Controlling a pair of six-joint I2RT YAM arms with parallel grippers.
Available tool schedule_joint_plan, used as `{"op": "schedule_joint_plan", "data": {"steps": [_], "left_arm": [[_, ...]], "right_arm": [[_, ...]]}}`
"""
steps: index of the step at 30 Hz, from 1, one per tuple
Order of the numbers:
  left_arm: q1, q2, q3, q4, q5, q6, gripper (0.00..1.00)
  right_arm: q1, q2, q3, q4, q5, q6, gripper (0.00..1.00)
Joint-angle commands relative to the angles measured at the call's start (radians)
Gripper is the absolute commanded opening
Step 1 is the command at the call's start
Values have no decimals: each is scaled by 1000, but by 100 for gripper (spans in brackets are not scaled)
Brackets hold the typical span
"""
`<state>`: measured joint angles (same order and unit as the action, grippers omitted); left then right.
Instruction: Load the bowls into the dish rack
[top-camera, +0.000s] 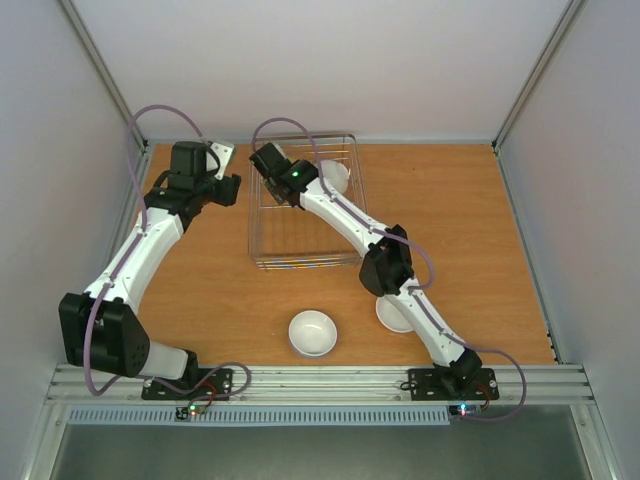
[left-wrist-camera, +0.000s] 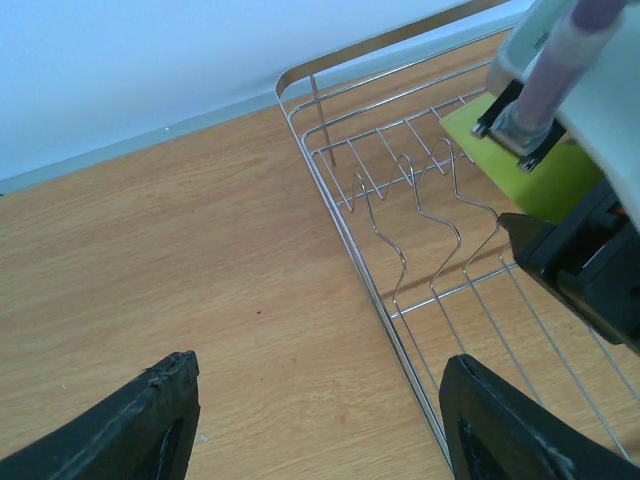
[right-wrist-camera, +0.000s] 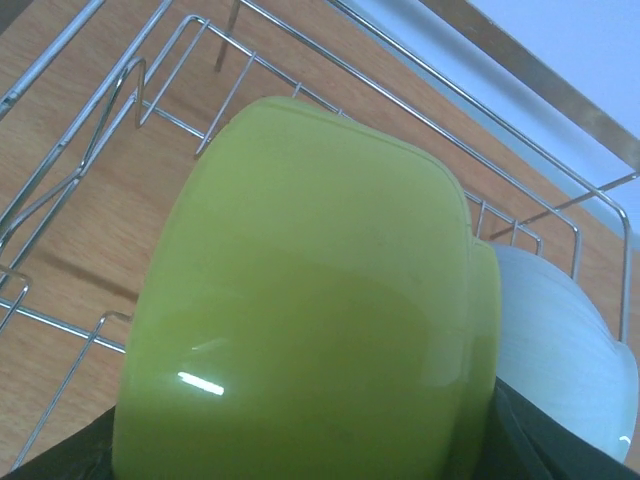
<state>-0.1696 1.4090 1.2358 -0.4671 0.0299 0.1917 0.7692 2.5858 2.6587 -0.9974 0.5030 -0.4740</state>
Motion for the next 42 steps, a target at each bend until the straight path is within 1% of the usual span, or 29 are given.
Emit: {"op": "schedule_joint_plan", "data": {"steps": [1, 5, 11, 17, 19, 23, 28, 32, 38, 40, 42], "left_arm": [[4, 6, -10, 38, 11, 1, 67], [4, 6, -13, 38, 14, 1, 67], [4, -1, -12, 35, 11, 0, 67], [4, 1, -12, 36, 8, 2, 67], [4, 4, -12, 37, 10, 2, 66], [4, 2, -12, 36, 6, 0, 67], [4, 4, -13, 36, 6, 2, 67], [4, 5, -16, 38, 10, 2, 67], [4, 6, -17, 38, 15, -1, 67], [4, 7, -16, 39, 15, 0, 67], [4, 6, -19, 38, 15, 0, 67]], "right_arm": [[25, 56, 4, 35, 173, -10, 1], [42, 59, -11, 82, 264, -14, 1], [45, 65, -29, 98, 376, 23, 1], [51, 10, -141, 192, 442, 15, 1], [52, 1, -167, 226, 430, -4, 1], [51, 27, -152, 263, 423, -43, 1], [50, 64, -110, 267, 390, -52, 1], [45, 72, -103, 258, 312, -44, 3], [42, 86, -102, 279, 304, -55, 5], [42, 88, -103, 285, 276, -65, 6], [41, 88, -103, 282, 228, -71, 10]]}}
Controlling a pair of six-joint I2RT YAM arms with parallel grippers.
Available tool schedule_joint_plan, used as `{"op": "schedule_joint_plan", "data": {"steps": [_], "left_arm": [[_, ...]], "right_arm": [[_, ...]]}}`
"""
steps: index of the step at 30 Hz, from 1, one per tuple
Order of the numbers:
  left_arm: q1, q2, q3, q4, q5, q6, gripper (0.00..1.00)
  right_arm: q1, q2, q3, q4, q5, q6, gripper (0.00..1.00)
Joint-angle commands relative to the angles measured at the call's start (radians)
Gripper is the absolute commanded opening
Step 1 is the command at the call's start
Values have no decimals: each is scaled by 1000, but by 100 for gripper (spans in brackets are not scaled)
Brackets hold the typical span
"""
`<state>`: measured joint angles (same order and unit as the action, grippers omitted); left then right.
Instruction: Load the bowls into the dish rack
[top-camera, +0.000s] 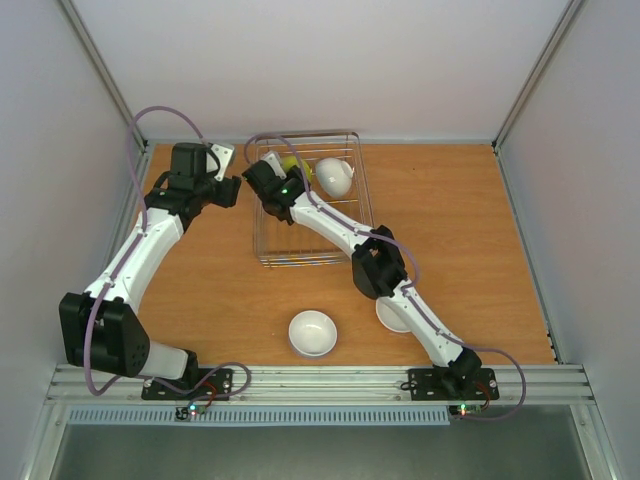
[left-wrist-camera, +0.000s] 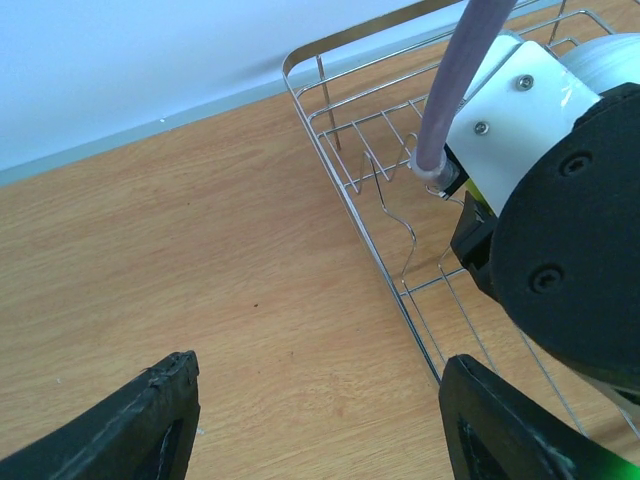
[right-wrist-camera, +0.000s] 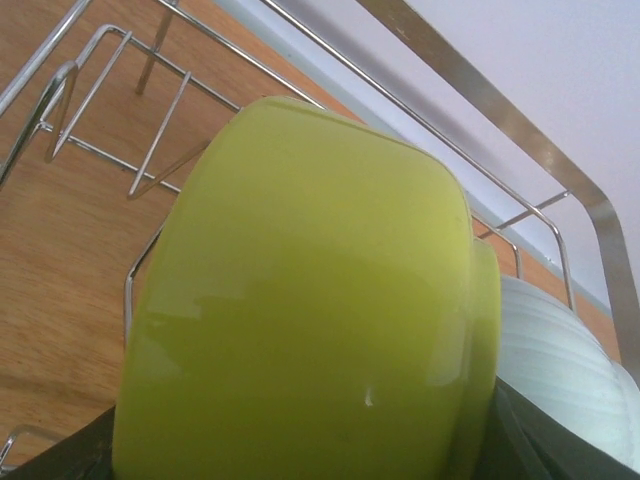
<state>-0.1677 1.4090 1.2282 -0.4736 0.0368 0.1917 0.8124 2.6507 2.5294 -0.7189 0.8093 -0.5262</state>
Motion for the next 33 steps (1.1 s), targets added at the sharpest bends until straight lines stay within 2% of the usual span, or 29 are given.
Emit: {"op": "schedule_joint_plan", "data": {"steps": [1, 4, 10, 12, 17, 28, 33], "left_arm": [[2, 7, -10, 45, 8, -1, 67], [2, 5, -10, 44, 8, 0, 67], [2, 8, -9, 45, 14, -2, 67], [2, 9, -9, 45, 15, -2, 67], [2, 12, -8, 45, 14, -4, 67], [2, 14, -4, 42, 14, -5, 67], [2, 17, -5, 38, 25, -9, 67]], "right_arm": [[-2, 22, 27, -2, -103, -20, 12], [-2, 18, 24, -25, -159, -12, 31], [-2, -1, -18, -28, -202, -30, 86], [-1, -10, -39, -23, -205, -40, 98], [1, -73, -127, -7, -222, -44, 99], [11, -468, -600, 211, -323, 1, 99], [10, -671, -804, 239, -337, 70, 99]]}}
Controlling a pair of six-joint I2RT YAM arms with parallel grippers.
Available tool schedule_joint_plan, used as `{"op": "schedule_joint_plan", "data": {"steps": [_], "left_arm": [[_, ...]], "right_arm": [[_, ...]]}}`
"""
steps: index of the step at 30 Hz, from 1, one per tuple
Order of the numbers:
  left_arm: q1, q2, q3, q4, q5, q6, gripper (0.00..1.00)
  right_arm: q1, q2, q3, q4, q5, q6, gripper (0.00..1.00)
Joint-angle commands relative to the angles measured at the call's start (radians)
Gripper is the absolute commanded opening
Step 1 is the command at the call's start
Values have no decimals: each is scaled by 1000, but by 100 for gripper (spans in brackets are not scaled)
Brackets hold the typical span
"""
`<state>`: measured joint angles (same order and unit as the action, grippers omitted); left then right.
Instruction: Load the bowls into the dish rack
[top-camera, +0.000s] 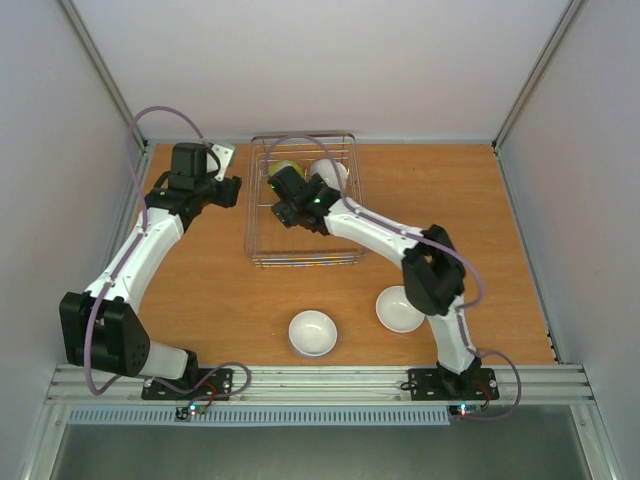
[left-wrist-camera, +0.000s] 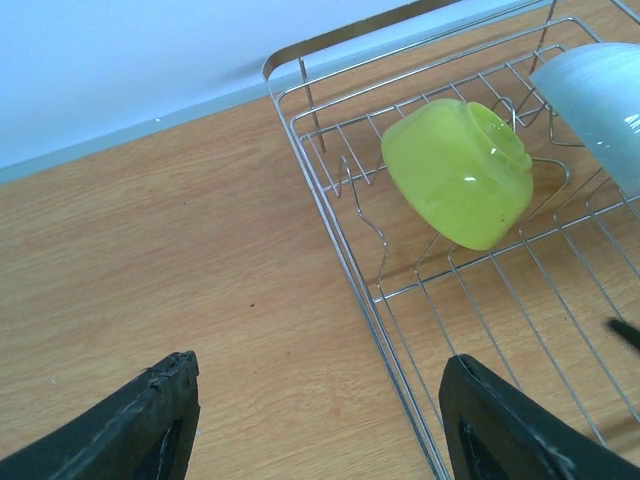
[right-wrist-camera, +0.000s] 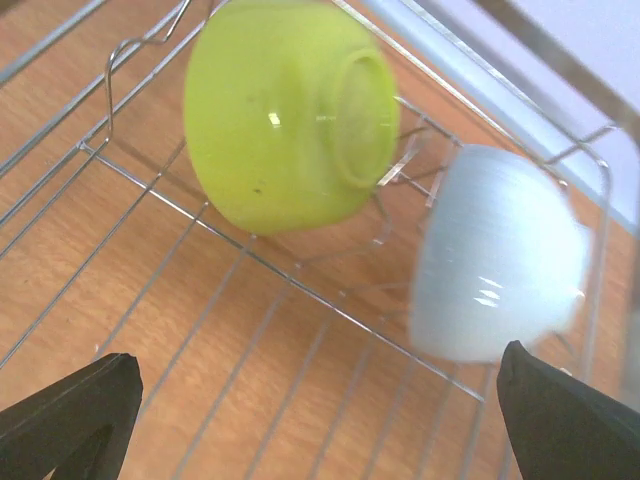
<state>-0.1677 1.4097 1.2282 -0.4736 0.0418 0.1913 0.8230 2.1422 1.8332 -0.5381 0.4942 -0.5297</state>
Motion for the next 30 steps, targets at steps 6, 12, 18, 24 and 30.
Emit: {"op": "schedule_joint_plan", "data": {"steps": [6, 12, 18, 24, 30], "left_arm": [[2, 57, 14, 2, 137, -32, 66], [0, 104, 42, -35, 270, -69, 65], [-36, 130, 49, -51, 345, -99, 63], [-125, 148, 55, -54, 334, -94, 62], [-185, 170, 68, -70, 329, -82, 62]], "right_arm": [[-2, -440, -359, -82, -1, 251, 88], [-4, -661, -579, -265, 22, 506, 76], [-5, -913, -824, -375, -4, 783, 65], [-13, -1119, -973, -596, 19, 1071, 59], [-13, -1272, -1088, -694, -38, 1234, 53]]}}
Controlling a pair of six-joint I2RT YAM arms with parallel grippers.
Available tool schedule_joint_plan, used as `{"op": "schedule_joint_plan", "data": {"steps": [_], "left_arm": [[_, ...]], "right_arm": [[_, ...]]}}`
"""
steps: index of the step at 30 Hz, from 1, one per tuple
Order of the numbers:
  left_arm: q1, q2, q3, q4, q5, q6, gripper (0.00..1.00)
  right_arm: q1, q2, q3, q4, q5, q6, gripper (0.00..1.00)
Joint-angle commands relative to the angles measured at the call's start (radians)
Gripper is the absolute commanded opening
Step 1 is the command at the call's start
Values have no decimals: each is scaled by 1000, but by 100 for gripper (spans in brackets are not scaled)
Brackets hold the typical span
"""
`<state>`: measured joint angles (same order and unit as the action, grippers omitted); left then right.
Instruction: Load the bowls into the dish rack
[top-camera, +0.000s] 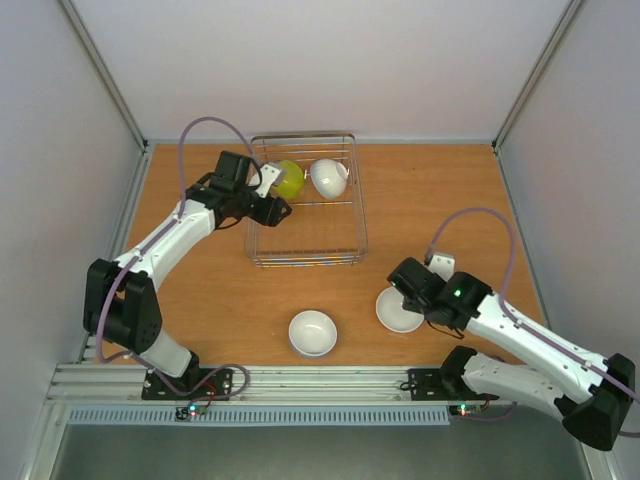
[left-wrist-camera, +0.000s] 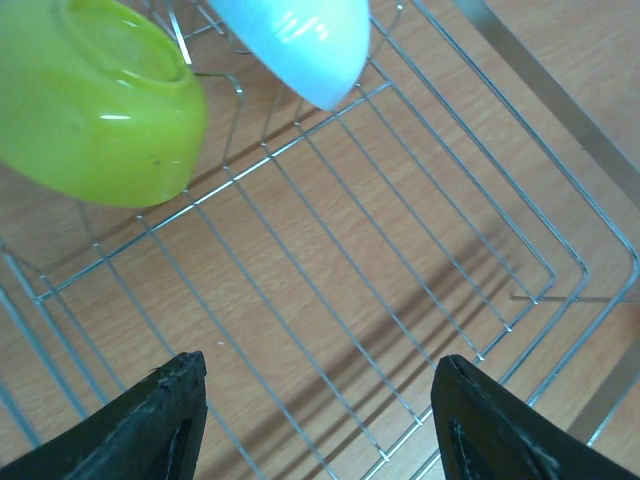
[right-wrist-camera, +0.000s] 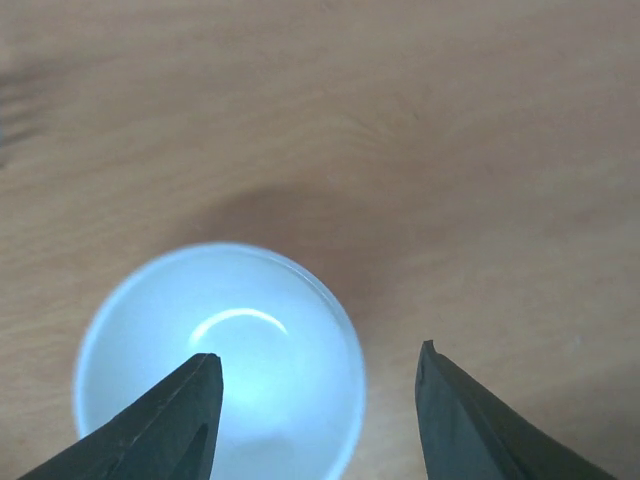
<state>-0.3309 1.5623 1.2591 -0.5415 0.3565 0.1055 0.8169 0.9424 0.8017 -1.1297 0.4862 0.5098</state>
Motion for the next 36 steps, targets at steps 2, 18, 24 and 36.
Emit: {"op": "schedule_joint_plan", "data": {"steps": [2, 18, 24, 36], "left_arm": [[-29, 25, 39, -2, 13, 6, 62], [-43, 39, 40, -6, 0, 5, 62], [-46, 37, 39, -6, -4, 9, 62], [-71, 37, 51, -22, 4, 19, 62]], "right_arm": [[-7, -109, -96, -89, -63, 223, 52], [-7, -3, -272, 137, -160, 245, 44], [-7, 45, -285, 182, -172, 239, 28], [-5, -74, -172, -2, -62, 198, 2]]}}
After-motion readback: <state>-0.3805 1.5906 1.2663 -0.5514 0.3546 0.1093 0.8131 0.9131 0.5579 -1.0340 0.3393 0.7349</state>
